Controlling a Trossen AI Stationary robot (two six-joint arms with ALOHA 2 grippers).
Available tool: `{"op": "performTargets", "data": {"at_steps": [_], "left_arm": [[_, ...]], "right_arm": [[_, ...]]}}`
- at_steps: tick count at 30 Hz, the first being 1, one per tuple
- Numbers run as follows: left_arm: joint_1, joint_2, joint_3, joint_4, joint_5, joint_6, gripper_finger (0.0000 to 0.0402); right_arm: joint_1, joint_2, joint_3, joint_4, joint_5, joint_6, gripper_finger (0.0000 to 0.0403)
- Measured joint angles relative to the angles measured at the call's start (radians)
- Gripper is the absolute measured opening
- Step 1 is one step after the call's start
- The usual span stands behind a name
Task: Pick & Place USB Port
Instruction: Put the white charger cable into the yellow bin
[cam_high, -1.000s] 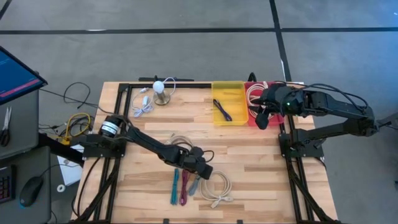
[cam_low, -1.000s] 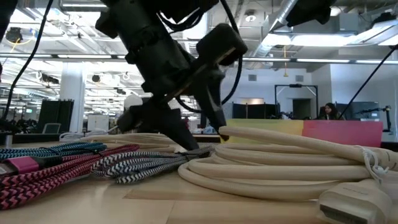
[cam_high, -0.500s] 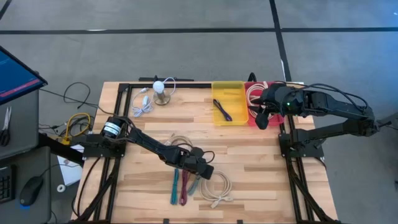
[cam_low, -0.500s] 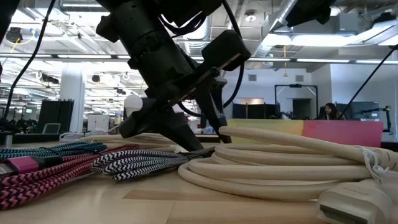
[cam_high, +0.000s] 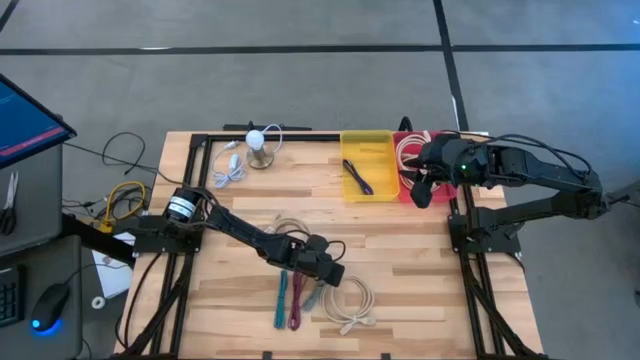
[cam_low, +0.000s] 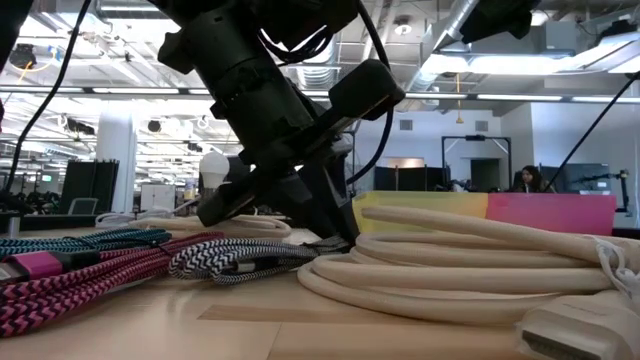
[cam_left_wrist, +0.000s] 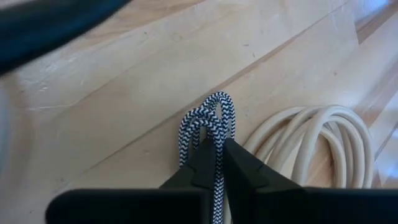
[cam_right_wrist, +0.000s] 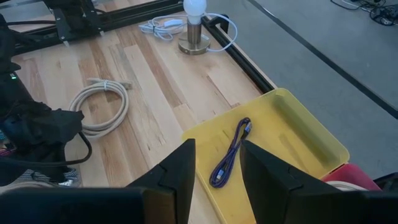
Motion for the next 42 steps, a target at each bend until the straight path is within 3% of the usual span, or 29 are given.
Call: {"op": "performTargets", "data": {"at_steps": [9,16,32,42], "left_arm": [[0.000,-0.004,0.000,-0.003,0.015,0.006,0.0011],[0.006,-0.081,-0.005,-0.028,0.018,0.055,0.0010],[0.020,-0.445,-0.002,-0.018,-0.252,0.308,0.0010],[0.020,-0.589,-0.001,-0.018,-0.333,0.468,0.0010]], "right_arm": [[0.000,0.000,0.000,0.000,0.000,0.000,0.0118],[0.000,0.000,0.000,0.000,0.000,0.000,0.0118],[0.000,0.000,0.000,0.000,0.000,0.002,0.0118],[0.000,0.000,0.000,0.000,0.000,0.001,0.0118]]}}
